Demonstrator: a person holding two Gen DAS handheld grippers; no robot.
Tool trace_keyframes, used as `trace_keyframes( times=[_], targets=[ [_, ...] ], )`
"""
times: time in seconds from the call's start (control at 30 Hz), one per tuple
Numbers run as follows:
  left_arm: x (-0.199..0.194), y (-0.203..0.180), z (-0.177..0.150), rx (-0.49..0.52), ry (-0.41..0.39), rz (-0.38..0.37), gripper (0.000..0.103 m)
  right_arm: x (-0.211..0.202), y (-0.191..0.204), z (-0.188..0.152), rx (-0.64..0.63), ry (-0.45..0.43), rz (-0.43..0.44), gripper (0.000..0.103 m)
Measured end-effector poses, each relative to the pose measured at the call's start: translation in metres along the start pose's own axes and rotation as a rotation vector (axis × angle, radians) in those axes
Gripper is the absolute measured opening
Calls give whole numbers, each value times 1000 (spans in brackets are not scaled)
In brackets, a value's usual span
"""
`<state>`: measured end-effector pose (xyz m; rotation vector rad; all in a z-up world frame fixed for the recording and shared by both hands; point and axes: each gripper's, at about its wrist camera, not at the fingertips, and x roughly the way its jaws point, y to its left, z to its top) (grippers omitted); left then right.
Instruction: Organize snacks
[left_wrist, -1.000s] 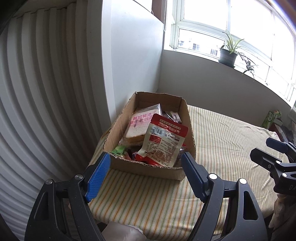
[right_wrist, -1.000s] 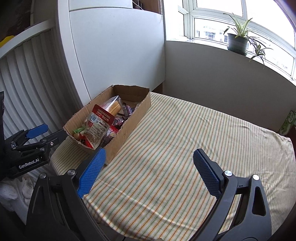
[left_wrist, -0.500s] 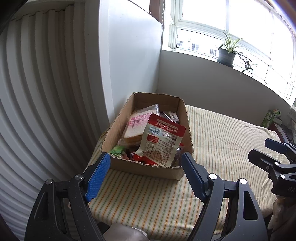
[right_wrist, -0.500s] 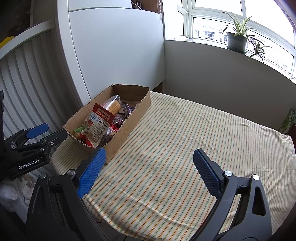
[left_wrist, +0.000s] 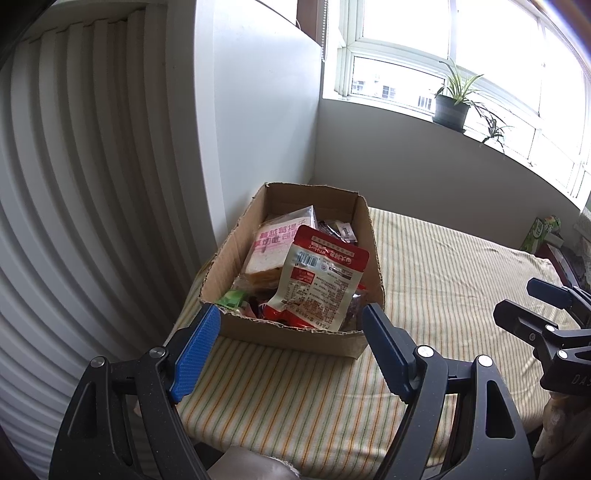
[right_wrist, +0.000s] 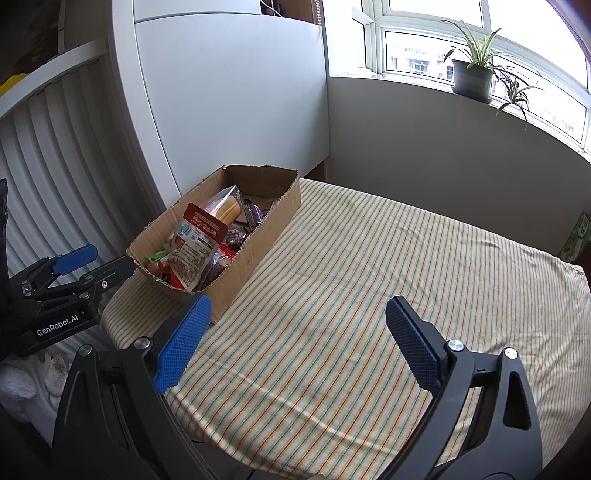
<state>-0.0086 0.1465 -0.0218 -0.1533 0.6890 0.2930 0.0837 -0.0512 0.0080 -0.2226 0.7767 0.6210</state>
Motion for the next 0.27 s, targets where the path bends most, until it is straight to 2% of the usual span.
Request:
trace_keyframes(
  times=[0.27],
  targets=[
    [-2, -1, -1, 7, -8, -1, 79, 1, 1, -2, 10, 8, 1, 97]
  ],
)
